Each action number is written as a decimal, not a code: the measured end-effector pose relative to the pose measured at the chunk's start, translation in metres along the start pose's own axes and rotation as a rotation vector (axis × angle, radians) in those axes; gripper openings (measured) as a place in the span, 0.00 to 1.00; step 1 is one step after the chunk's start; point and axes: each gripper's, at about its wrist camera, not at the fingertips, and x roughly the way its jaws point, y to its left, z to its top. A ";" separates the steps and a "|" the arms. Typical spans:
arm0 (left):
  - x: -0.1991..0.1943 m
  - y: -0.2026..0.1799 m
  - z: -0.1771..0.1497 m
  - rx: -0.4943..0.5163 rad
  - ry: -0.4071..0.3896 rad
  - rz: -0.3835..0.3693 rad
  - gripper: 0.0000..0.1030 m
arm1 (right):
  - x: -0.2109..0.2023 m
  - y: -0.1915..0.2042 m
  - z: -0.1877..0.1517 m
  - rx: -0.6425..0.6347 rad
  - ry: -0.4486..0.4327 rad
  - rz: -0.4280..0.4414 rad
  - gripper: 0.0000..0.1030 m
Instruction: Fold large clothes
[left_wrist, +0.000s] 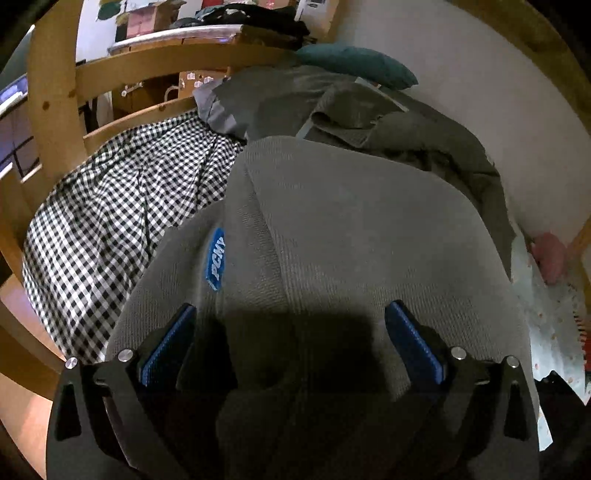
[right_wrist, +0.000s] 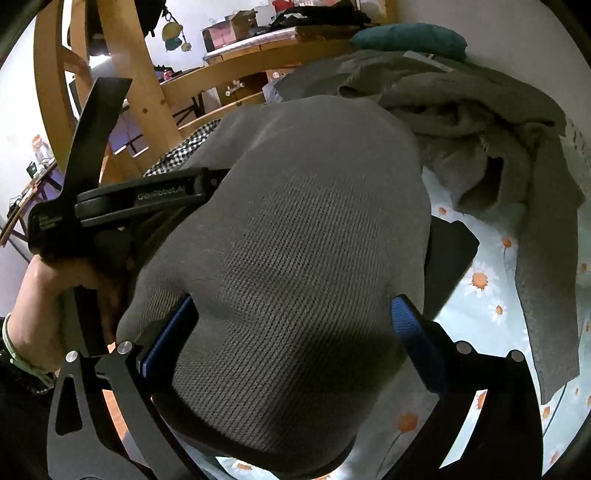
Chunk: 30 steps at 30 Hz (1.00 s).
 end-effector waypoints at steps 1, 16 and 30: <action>-0.008 -0.005 -0.003 -0.006 -0.014 0.000 0.96 | 0.000 0.001 0.004 0.003 -0.020 0.008 0.98; -0.185 -0.021 -0.112 0.088 -0.251 0.129 0.96 | -0.142 0.046 -0.076 0.049 -0.246 -0.136 0.98; -0.298 -0.030 -0.197 0.122 -0.221 0.096 0.96 | -0.227 0.090 -0.181 0.113 -0.187 -0.157 0.98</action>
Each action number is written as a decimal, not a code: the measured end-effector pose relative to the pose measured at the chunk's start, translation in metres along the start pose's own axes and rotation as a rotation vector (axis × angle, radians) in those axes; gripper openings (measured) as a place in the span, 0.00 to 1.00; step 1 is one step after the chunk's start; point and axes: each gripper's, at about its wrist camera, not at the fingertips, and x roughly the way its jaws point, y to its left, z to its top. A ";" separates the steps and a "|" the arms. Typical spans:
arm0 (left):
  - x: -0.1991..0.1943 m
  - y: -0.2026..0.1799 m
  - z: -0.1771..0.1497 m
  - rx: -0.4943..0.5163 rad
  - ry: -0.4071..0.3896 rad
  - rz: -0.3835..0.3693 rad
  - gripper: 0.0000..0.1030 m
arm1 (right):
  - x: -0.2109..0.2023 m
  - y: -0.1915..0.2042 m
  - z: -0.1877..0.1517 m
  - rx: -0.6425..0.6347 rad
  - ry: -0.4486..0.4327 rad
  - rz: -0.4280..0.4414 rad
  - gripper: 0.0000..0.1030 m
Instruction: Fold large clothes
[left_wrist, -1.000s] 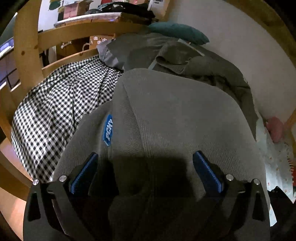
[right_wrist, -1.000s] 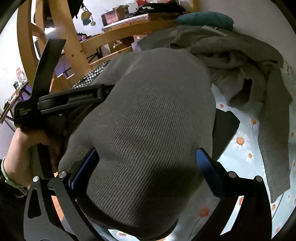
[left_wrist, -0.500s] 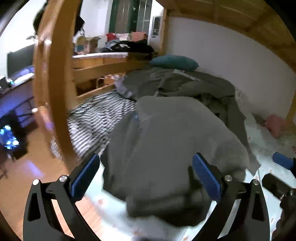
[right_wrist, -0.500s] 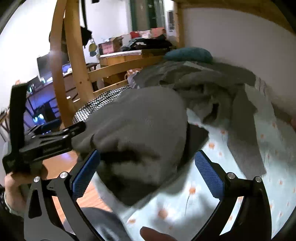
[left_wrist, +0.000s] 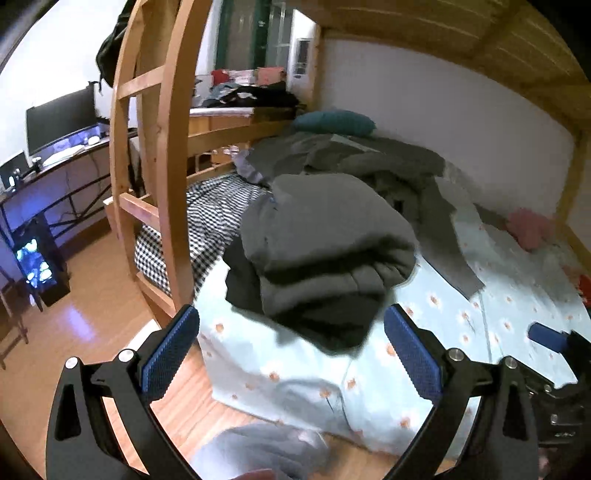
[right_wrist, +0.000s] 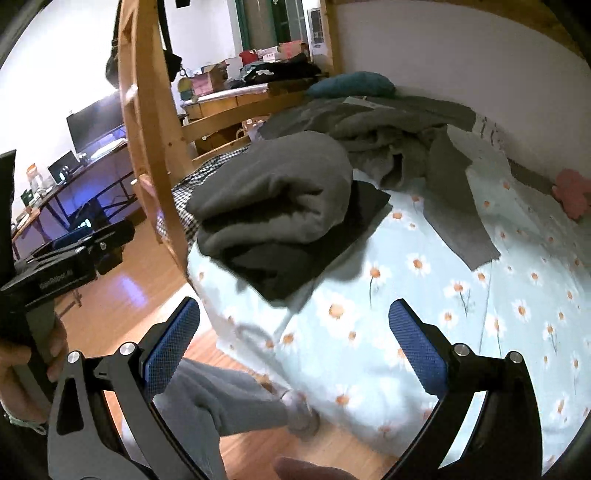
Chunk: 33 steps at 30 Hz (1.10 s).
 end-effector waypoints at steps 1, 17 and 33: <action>-0.011 -0.001 -0.006 0.005 0.006 -0.009 0.96 | -0.008 0.005 -0.006 0.003 -0.004 -0.003 0.98; -0.122 -0.008 -0.087 0.111 0.070 0.067 0.96 | -0.111 0.047 -0.082 -0.010 -0.033 -0.117 0.98; -0.121 -0.016 -0.117 0.136 0.115 0.080 0.96 | -0.125 0.054 -0.108 -0.040 -0.042 -0.132 0.98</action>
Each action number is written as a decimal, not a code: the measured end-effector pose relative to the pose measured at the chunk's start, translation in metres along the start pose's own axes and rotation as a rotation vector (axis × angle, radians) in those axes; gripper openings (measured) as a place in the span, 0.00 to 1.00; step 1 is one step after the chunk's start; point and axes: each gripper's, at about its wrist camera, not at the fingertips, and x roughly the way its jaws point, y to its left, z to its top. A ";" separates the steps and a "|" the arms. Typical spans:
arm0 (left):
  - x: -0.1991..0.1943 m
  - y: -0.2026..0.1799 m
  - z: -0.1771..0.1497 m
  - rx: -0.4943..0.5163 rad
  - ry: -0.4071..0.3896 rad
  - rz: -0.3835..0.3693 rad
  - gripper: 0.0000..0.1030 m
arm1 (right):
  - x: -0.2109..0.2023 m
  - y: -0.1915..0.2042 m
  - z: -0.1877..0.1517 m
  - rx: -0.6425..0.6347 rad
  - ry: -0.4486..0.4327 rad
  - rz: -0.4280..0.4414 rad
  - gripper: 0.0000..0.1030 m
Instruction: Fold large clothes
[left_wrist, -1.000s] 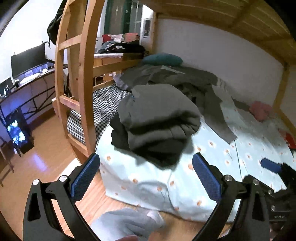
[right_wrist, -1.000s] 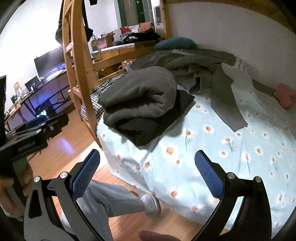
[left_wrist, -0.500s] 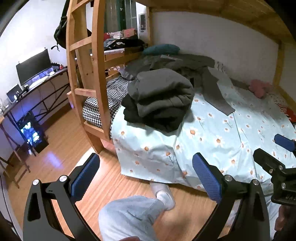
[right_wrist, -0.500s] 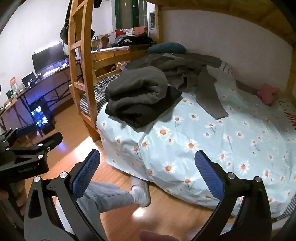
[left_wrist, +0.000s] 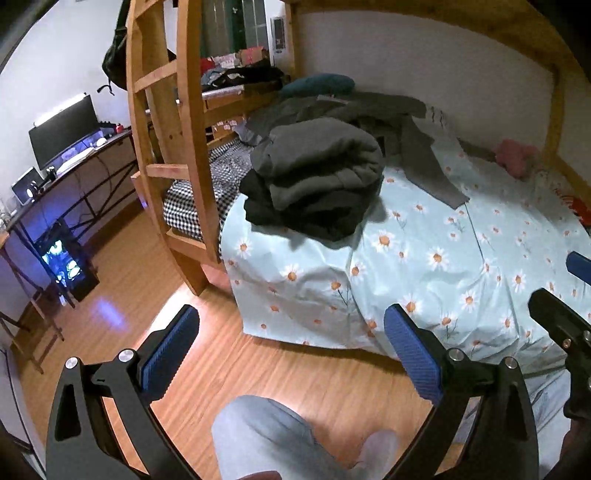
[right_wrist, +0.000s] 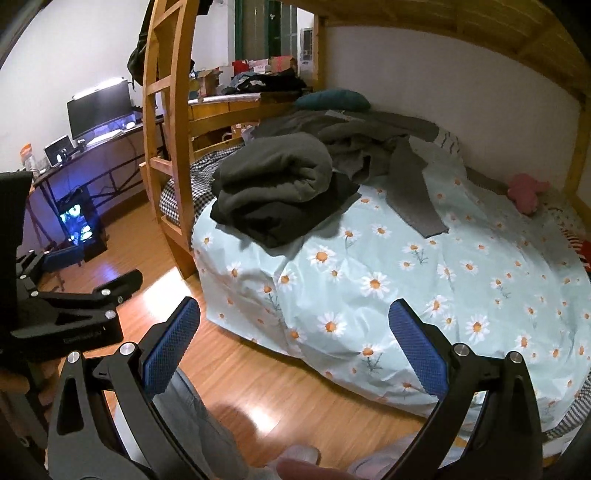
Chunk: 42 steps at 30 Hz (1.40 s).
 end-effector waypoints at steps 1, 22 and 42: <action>0.000 0.000 -0.002 -0.007 -0.003 -0.004 0.96 | 0.003 0.001 -0.001 -0.003 0.007 0.000 0.98; 0.014 0.012 -0.012 0.000 0.064 0.031 0.96 | 0.030 0.017 -0.002 -0.035 0.036 0.003 0.98; 0.007 0.010 -0.011 0.034 0.027 0.083 0.96 | 0.025 0.018 -0.002 -0.031 0.028 0.008 0.98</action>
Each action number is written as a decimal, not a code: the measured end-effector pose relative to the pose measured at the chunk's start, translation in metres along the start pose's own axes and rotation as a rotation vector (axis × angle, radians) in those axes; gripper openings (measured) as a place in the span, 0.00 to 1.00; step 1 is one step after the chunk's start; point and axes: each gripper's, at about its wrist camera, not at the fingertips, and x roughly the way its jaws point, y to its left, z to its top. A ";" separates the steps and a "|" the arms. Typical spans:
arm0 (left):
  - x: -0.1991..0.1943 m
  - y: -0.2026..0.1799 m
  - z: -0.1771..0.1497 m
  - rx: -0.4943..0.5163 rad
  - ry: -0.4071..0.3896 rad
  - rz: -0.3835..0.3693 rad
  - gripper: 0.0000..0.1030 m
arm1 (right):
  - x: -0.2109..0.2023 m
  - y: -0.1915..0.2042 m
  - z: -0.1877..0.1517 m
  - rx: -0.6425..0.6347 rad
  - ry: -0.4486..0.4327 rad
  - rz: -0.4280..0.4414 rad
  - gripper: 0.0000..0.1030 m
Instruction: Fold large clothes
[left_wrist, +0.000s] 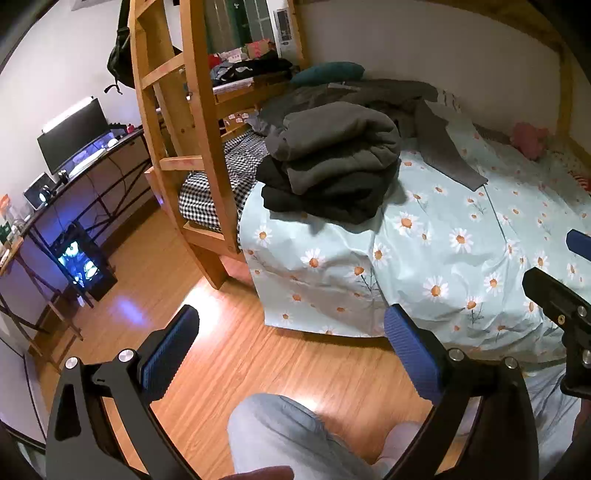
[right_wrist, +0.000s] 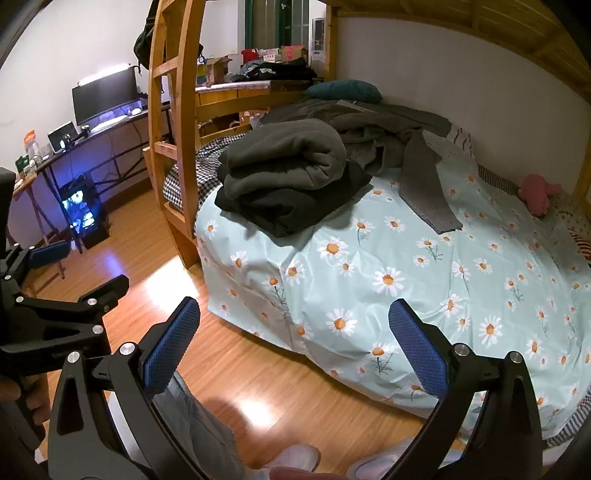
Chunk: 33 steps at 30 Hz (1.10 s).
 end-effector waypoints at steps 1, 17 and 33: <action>0.000 0.000 0.000 0.000 0.000 0.000 0.96 | 0.000 0.000 0.000 0.000 -0.001 -0.002 0.98; 0.006 0.001 -0.002 0.012 0.011 0.003 0.96 | 0.000 -0.003 0.000 0.006 0.001 -0.001 0.98; 0.011 -0.001 -0.001 0.028 0.024 0.005 0.96 | 0.002 -0.016 0.001 0.031 -0.003 -0.009 0.98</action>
